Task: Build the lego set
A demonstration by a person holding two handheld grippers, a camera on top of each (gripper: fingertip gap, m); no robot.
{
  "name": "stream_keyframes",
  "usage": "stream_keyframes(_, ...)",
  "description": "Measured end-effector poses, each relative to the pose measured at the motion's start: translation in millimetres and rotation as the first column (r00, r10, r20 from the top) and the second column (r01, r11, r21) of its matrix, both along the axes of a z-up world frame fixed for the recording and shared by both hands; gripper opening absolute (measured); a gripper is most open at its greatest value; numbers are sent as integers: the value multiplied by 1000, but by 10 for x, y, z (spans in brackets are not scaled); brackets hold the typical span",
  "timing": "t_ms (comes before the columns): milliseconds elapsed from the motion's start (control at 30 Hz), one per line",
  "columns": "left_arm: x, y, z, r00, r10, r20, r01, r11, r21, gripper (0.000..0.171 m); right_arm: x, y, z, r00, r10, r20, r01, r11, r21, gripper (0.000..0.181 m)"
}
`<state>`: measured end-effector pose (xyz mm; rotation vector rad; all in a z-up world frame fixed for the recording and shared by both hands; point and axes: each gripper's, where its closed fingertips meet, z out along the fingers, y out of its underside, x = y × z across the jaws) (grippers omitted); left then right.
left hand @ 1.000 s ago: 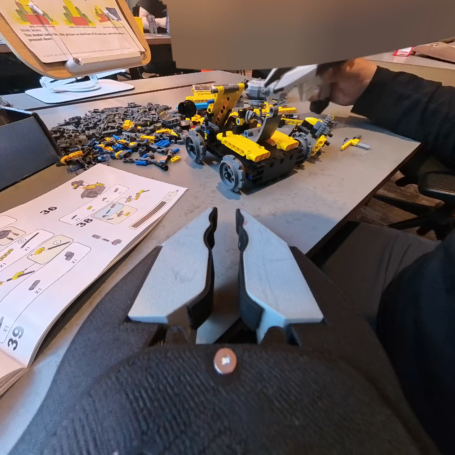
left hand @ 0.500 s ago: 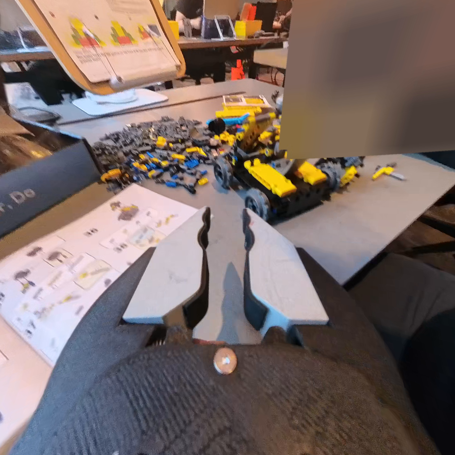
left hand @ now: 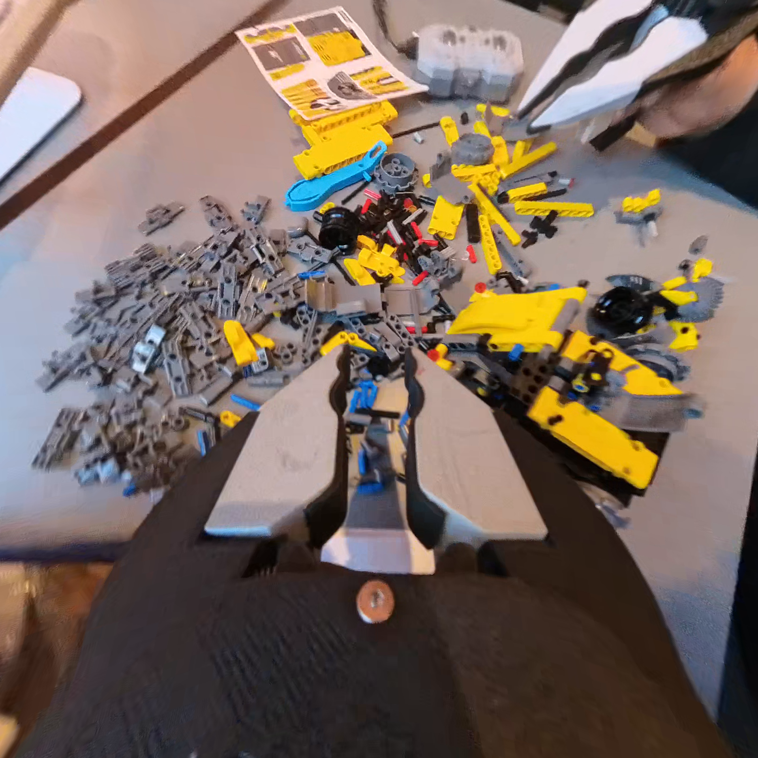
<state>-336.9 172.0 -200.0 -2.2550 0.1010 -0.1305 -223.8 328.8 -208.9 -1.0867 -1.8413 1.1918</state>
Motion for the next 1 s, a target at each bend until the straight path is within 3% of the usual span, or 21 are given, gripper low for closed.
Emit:
stream_keyframes(133, -99, 49, -90, 992, -79, 96, 89, 990, -113, 5, -14, 56, 5, 1000, -24, -7, 24, 1000, -15, 7)
stream_keyframes(200, -41, -31, 8, 979, -132, 158, 156, 976, -151, 8, -24, 49, 11, 1000, -24, -9, 24, 999, -34, 8)
stream_keyframes(400, -44, -39, 186, 976, -199, 84, 216, 917, -335, 19, -92, 35, 47, 999, -21, -37, 18, 998, -65, 11)
stream_keyframes(700, -155, -127, -108, 989, -141, 48, 146, 852, -502, 24, -97, 111, 101, 996, -50, -72, 44, 996, -80, 13)
stream_keyframes(1000, -218, -107, -81, 993, -116, 23, 113, 863, -492, 24, -93, 174, 90, 995, -66, -79, 61, 996, -73, 13)
